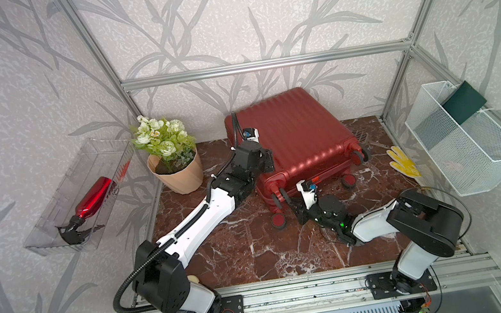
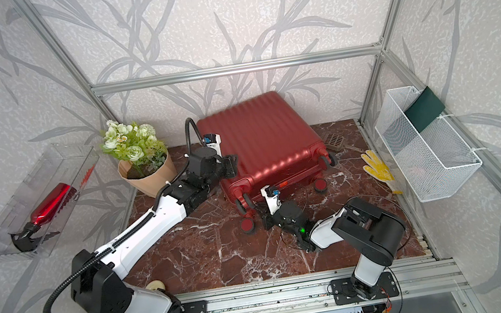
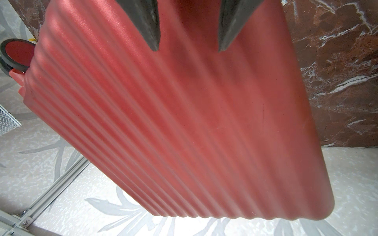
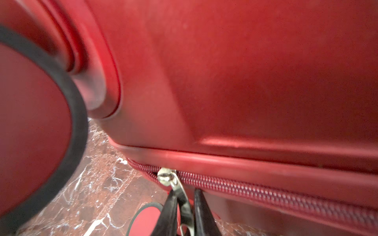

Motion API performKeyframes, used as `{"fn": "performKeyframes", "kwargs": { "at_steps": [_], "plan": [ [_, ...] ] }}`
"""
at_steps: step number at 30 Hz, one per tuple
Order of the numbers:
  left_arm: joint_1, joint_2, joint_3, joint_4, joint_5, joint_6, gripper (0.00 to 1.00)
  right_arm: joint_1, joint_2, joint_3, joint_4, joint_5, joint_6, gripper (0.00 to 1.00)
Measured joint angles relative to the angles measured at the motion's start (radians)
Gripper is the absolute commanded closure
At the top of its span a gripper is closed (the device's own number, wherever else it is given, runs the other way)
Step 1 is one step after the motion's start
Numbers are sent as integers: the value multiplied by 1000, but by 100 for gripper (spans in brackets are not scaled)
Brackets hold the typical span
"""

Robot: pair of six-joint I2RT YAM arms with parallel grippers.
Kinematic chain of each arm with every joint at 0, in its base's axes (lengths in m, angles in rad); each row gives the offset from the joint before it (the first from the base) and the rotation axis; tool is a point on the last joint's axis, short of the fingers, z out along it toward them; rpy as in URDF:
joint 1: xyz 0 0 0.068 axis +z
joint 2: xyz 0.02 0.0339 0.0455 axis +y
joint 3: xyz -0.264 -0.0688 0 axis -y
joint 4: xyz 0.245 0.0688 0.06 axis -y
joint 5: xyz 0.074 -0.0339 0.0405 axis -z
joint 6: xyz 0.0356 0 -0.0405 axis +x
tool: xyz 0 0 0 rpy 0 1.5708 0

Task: Open the suitcase zippers
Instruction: Unzip the zipper on the suitcase.

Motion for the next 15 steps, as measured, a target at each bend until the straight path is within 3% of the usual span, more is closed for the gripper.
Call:
{"fn": "performKeyframes", "kwargs": {
  "at_steps": [2,10,15],
  "plan": [
    [1,1,0,0,0,0,54,-1,14,12,11,-44,11,100],
    [4,3,0,2,-2,0,54,-9,8,21,-6,-76,23,100],
    [4,0,1,-8,-3,2,56,-5,-109,55,-247,-25,-8,100]
  ]
}}
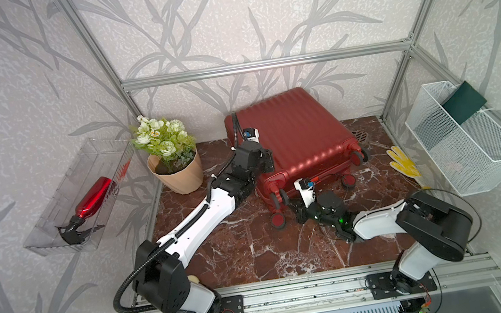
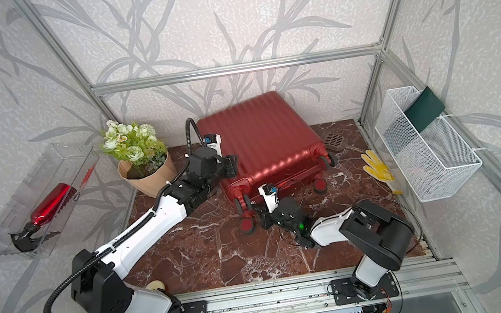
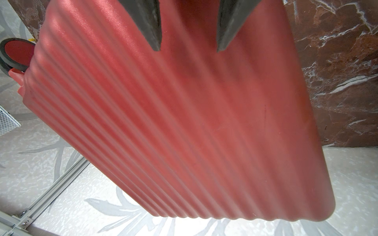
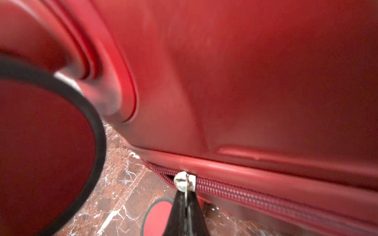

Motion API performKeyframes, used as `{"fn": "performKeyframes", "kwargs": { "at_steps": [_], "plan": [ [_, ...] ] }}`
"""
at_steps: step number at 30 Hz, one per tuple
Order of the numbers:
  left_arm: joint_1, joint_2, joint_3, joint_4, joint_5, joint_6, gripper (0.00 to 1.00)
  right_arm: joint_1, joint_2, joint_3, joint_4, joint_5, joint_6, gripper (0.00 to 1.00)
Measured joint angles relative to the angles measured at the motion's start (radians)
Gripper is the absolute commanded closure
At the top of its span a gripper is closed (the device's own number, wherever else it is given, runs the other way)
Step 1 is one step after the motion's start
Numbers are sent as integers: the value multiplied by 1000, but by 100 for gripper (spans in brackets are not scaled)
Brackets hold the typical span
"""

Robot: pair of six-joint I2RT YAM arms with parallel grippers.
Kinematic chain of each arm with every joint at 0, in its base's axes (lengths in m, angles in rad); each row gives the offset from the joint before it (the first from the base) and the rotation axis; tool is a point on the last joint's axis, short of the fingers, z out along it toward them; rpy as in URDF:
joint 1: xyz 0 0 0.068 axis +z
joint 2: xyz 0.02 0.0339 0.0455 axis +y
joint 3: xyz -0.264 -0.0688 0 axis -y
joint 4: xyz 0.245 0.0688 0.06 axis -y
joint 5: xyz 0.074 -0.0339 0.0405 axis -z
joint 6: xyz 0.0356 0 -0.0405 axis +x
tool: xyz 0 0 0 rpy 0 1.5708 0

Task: Open the suitcase zippers
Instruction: Unzip the zipper on the suitcase.

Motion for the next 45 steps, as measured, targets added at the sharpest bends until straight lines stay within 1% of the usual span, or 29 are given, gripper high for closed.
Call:
{"fn": "performKeyframes", "kwargs": {
  "at_steps": [4,6,9,13,16,20,24,27,30,33,37,38,40,45],
  "plan": [
    [-5,-7,26,-65,-7,17,57,21,-98,60,-273,96,-62,100],
    [-12,-19,35,-109,-8,22,56,28,-132,77,-365,132,-82,100],
    [-36,-60,44,-210,-17,13,46,29,-160,98,-454,161,-105,100],
    [-93,-124,43,-406,-29,-69,42,28,-165,111,-494,172,-111,100],
    [-137,-154,32,-487,-12,-145,40,28,-165,114,-498,172,-111,100],
    [-155,-167,-18,-505,51,-236,38,29,-163,115,-499,171,-108,100],
    [-155,-153,-22,-497,79,-295,39,33,-161,116,-499,175,-106,100],
    [-156,-124,-21,-491,87,-330,45,35,-161,116,-501,180,-104,100],
    [-159,-93,6,-518,94,-354,55,39,-161,123,-513,187,-104,100],
    [-162,-75,34,-552,84,-351,66,43,-161,134,-530,200,-104,100],
    [-163,-75,39,-559,72,-344,86,50,-166,134,-546,224,-106,100],
    [-163,-75,39,-560,71,-342,89,52,-168,134,-553,232,-107,100],
    [-161,-76,39,-562,72,-338,92,55,-177,135,-577,262,-113,100],
    [-145,-77,38,-564,96,-323,93,52,-211,137,-642,344,-149,100]
  ]
}}
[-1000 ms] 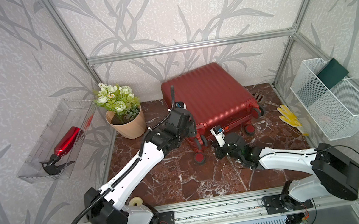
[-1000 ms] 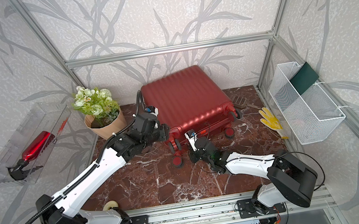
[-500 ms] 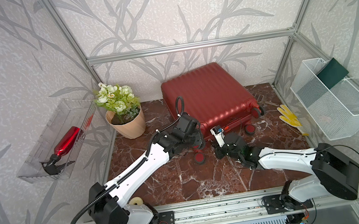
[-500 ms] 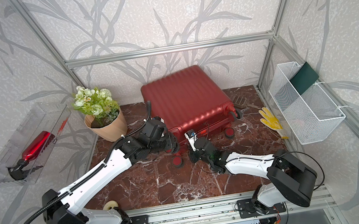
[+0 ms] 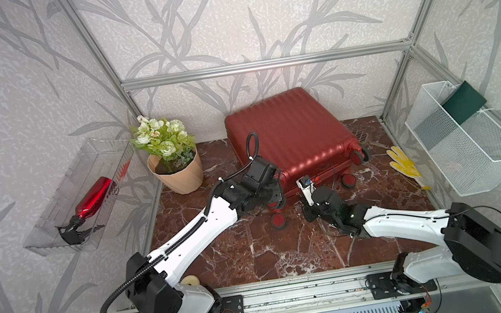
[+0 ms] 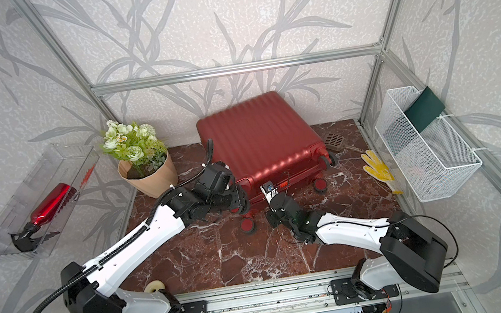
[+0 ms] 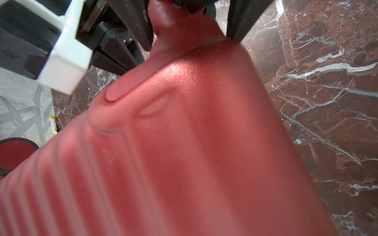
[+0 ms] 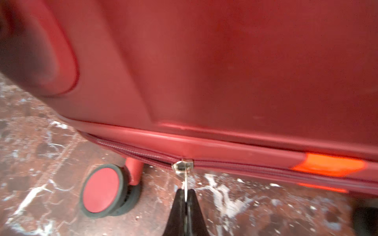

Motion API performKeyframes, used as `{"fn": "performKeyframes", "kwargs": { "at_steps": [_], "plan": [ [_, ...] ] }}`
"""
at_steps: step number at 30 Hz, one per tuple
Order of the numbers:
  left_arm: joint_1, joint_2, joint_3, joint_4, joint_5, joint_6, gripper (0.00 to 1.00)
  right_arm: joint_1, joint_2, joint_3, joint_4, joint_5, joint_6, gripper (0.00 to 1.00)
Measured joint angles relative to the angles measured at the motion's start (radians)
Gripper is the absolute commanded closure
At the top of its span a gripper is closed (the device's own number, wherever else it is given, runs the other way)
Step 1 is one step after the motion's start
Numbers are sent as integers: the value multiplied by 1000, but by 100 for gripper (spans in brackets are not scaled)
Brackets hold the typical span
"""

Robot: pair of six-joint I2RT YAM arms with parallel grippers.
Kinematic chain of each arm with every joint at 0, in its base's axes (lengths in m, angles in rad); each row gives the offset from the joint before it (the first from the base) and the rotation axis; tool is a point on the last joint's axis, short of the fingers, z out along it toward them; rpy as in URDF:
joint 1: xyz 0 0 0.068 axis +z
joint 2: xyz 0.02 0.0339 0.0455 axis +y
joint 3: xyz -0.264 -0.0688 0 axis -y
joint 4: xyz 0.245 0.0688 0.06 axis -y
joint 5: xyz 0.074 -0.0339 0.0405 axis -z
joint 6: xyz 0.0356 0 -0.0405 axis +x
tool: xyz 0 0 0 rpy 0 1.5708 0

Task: Open the suitcase zippers
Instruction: Unzip the zipper on the suitcase.

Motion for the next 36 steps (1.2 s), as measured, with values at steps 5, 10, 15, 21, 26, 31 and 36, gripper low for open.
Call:
{"fn": "performKeyframes", "kwargs": {
  "at_steps": [5,10,15,21,26,31,36],
  "plan": [
    [29,-6,-6,-11,20,26,93,-42,-46,0,-50,27,-46,100],
    [76,-14,-7,-24,33,72,94,-167,-90,2,-109,6,-67,100],
    [131,-23,-6,-45,28,133,93,-266,-102,10,-145,28,-52,100],
    [210,-27,0,-76,47,182,93,-308,-153,-32,-115,100,-29,100],
    [258,15,47,-121,71,203,94,-346,-188,-121,3,124,12,100],
    [278,88,138,-187,47,228,94,-365,-188,-225,211,122,36,100],
    [282,185,258,-264,-47,260,95,-368,-184,-276,335,108,50,100]
  ]
}}
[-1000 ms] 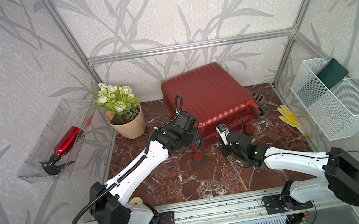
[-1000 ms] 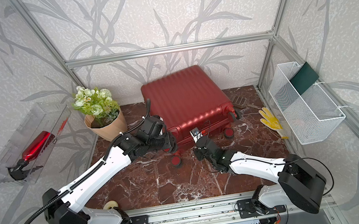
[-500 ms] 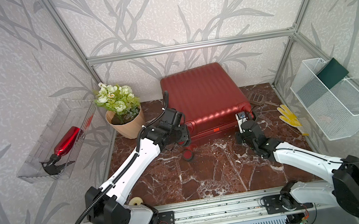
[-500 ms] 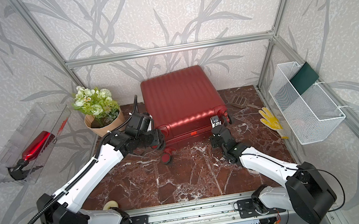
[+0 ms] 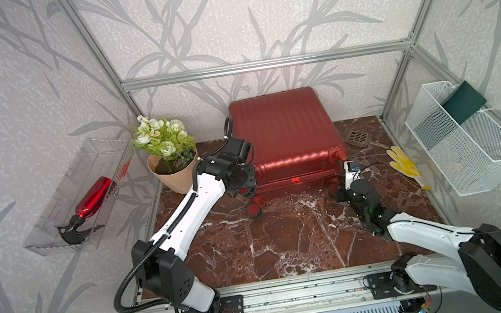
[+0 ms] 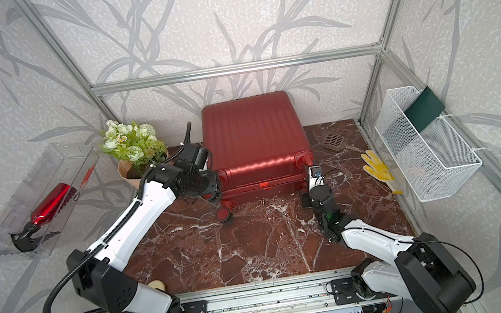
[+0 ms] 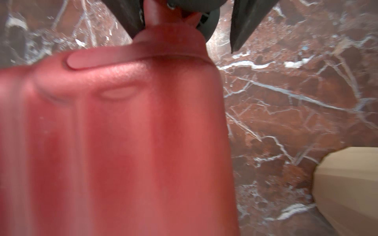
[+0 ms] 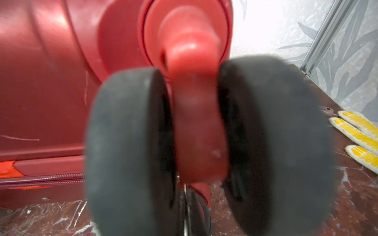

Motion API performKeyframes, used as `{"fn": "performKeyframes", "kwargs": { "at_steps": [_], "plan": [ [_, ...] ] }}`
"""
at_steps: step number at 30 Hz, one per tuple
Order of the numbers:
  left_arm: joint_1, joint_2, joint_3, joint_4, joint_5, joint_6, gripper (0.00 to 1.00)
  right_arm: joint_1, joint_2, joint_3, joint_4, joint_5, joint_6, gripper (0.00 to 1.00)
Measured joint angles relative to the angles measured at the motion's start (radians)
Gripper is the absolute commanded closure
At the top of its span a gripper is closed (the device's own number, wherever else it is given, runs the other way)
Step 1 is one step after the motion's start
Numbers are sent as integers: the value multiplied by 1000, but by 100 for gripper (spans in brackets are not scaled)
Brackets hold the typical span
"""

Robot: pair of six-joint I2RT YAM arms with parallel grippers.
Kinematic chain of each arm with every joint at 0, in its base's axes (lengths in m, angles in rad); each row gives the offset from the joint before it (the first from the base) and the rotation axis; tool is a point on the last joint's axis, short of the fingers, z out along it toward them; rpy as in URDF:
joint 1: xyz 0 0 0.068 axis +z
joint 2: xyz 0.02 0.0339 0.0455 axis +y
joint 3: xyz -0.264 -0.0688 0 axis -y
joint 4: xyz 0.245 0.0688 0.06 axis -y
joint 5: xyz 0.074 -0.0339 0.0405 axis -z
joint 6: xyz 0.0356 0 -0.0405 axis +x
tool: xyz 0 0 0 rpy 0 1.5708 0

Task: Open the suitcase zippers
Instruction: Unzip the zipper on the suitcase, then adjust the suitcase at the center of the board.

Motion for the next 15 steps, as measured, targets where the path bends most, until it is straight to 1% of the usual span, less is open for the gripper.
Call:
{"fn": "performKeyframes", "kwargs": {
  "at_steps": [1,3,6,8,10,12,15],
  "plan": [
    [4,26,34,-23,-21,3,94,-2,2,-8,20,-3,0,100],
    [13,57,82,-55,-58,11,88,-4,2,-23,54,-15,1,100],
    [22,88,130,-88,-113,37,75,-8,-3,-39,82,-40,0,100],
    [23,99,153,-114,-141,64,64,-10,-24,-48,79,-72,0,100],
    [19,102,163,-127,-170,92,56,-8,-52,-55,61,-103,1,100],
    [-12,102,165,-142,-239,120,50,5,-83,-59,34,-115,0,100],
    [-113,101,165,-169,-348,133,43,32,-123,-72,0,-100,-5,100]
  ]
}}
